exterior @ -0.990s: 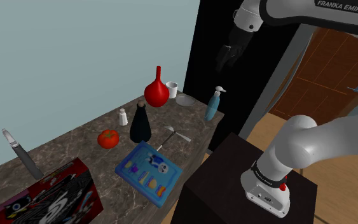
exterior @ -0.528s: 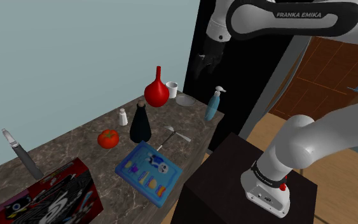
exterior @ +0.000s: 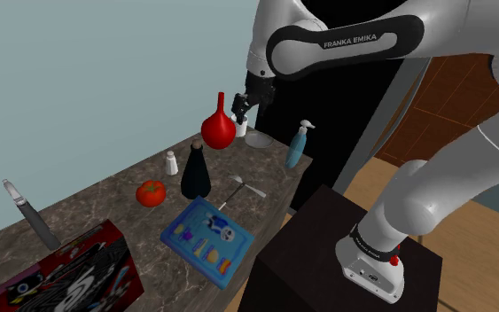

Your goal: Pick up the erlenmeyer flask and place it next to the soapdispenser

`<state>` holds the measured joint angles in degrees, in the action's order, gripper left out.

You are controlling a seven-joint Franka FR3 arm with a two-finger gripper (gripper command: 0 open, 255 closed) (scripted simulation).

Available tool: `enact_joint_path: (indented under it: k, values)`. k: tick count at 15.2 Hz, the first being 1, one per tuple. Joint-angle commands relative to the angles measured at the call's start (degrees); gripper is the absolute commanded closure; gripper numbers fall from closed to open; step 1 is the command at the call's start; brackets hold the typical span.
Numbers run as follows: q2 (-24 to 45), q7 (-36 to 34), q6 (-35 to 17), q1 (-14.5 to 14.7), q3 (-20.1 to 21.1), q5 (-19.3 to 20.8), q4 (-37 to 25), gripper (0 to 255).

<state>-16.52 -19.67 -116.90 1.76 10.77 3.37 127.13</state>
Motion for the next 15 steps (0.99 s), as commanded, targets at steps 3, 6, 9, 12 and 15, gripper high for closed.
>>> enact_joint_path:
  k: [3, 6, 9, 12, 15]
  values:
    - [8.2, -4.3, -2.4, 0.2, 2.2, 2.1, -4.6, 0]
    - [14.9, -7.8, -3.7, 0.7, 3.6, 4.3, -8.9, 0]
    - [21.7, -11.2, -4.4, 1.7, 4.4, 6.9, -13.9, 0]
    - [28.7, -14.2, -4.3, 3.0, 4.7, 9.4, -19.6, 0]
    - [35.8, -16.7, -3.7, 4.8, 4.5, 11.6, -26.1, 0]
